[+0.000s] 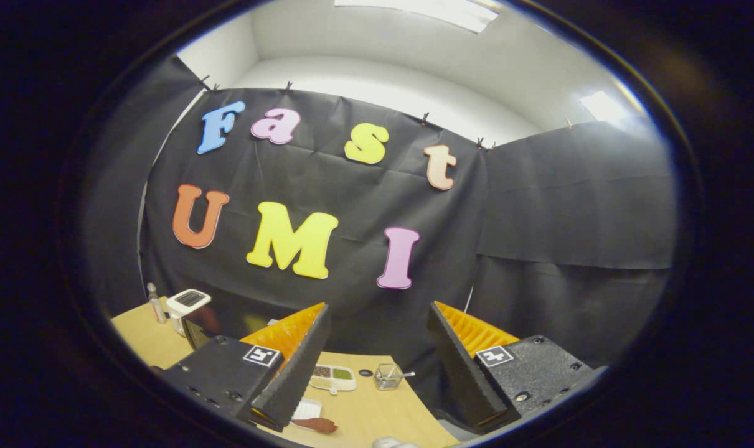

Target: Open the toaster oven, put the food inside, and close the toaster oven door.

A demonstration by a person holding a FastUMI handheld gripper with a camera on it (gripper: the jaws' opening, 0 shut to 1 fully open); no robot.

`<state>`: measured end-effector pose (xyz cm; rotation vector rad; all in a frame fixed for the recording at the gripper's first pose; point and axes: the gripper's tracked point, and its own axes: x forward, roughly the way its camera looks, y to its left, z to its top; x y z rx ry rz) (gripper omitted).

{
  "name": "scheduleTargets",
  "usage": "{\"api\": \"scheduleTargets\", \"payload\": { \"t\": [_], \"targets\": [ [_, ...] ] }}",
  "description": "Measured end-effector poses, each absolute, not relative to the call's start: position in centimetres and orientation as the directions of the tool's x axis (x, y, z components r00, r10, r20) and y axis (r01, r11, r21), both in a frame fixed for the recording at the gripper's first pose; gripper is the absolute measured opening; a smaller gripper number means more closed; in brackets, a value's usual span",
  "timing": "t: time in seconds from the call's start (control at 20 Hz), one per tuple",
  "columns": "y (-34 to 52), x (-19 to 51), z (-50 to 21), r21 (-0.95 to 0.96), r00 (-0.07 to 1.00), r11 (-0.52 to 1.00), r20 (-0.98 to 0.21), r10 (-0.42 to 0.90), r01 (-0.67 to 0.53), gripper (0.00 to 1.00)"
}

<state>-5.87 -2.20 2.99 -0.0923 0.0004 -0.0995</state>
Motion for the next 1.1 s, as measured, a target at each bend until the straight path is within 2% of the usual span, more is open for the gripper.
{"api": "scheduleTargets", "payload": {
  "t": [0.2, 0.55, 1.1],
  "targets": [
    [3.6, -3.3, 2.5, -0.031, 0.999, 0.999, 0.001, -0.032, 0.032, 0.99],
    [16.9, 4.3, -5.2, 0.075, 0.988, 0.990, -0.096, 0.124, -0.118, 0.99],
    [26.9, 14.6, -20.0, 0.103, 0.961, 0.989, -0.242, 0.131, -0.109, 1.00]
  ]
}}
